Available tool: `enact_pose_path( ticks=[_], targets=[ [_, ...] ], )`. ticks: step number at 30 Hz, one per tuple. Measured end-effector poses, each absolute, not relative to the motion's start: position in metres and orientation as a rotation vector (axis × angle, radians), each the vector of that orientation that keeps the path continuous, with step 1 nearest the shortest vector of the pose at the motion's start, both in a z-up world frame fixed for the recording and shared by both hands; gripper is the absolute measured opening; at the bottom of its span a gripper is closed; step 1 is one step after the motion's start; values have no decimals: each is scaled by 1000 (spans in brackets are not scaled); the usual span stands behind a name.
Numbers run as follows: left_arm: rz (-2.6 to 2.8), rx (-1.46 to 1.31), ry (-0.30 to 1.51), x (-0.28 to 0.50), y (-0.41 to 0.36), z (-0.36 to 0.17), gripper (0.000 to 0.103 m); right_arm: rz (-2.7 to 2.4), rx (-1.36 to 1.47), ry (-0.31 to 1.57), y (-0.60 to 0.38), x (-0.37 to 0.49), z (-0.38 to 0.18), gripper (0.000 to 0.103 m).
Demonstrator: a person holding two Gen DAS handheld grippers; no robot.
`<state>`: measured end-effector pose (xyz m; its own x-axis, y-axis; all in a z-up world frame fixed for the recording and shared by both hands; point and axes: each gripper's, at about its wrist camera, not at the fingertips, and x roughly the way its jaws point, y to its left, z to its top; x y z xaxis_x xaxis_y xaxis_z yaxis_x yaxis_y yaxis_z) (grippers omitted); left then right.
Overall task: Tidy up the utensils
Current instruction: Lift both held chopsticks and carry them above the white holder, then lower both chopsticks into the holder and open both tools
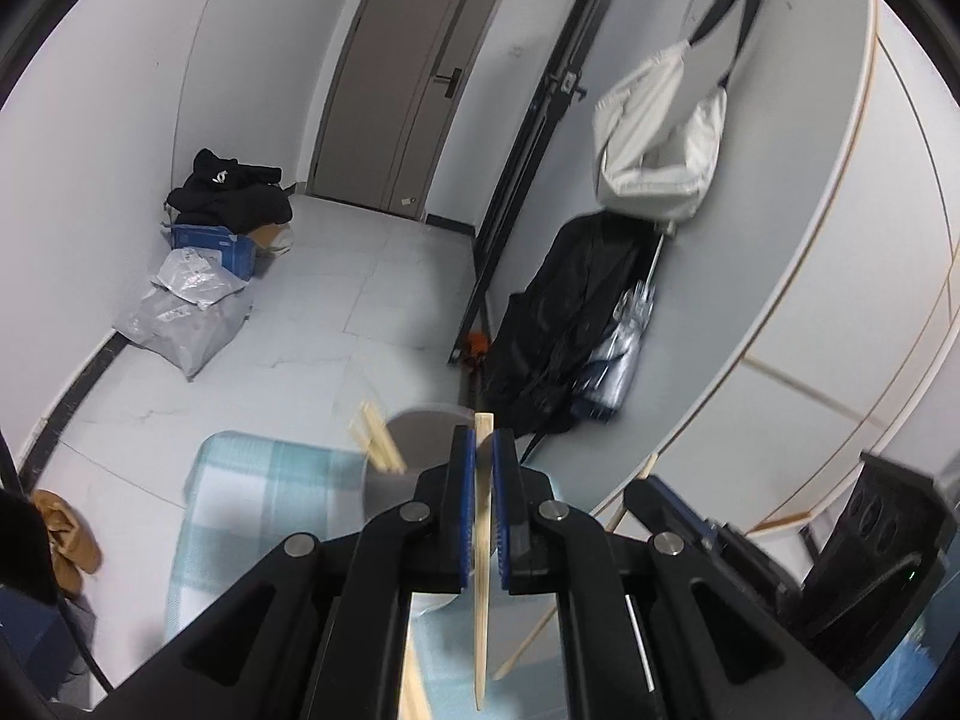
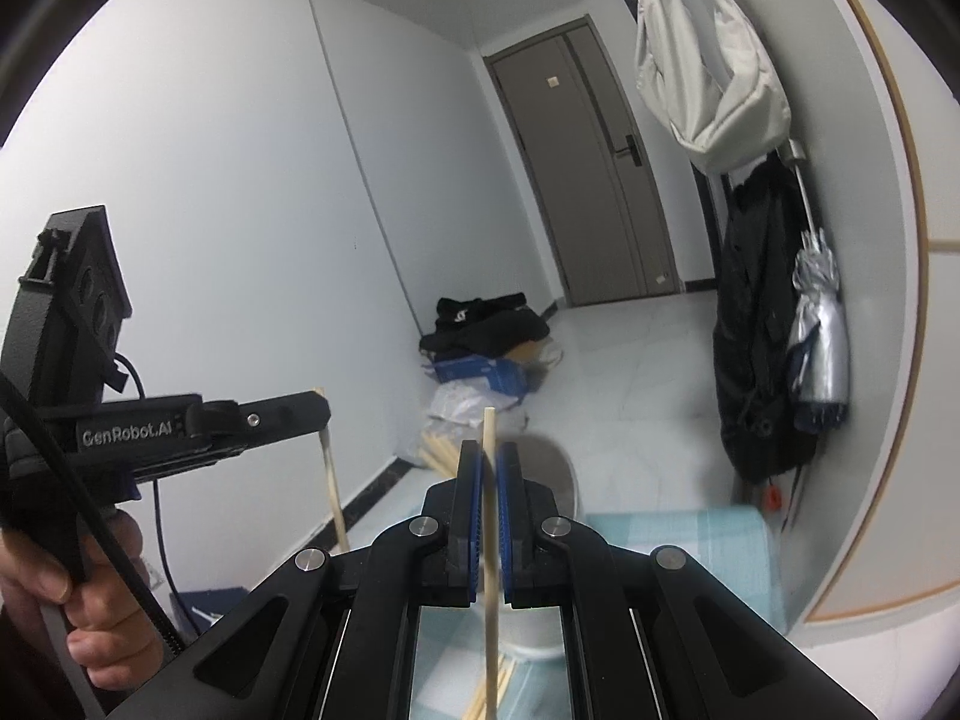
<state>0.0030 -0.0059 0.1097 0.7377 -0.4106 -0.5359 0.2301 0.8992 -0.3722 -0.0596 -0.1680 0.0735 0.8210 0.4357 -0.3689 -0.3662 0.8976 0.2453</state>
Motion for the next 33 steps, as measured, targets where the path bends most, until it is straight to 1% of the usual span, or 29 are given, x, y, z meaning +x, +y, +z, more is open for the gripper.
enact_pose_path(
  ticks=[9, 16, 24, 29, 33],
  targets=[
    [-346, -371, 590, 45, 5, 136, 2, 441, 131, 377, -164, -15, 116, 4],
    [-311, -440, 554, 79, 14, 138, 2, 455, 92, 344, -151, 33, 136, 4],
    [-225, -440, 535, 108, 23, 118, 2, 464, 58, 345, -136, 82, 129, 4],
    [-247, -448, 526, 112, 29, 91, 2, 515, -27, 355, -121, 98, 111, 4],
    [-249, -467, 528, 113, 31, 81, 2, 548, -78, 374, -115, 101, 96, 4]
  ],
)
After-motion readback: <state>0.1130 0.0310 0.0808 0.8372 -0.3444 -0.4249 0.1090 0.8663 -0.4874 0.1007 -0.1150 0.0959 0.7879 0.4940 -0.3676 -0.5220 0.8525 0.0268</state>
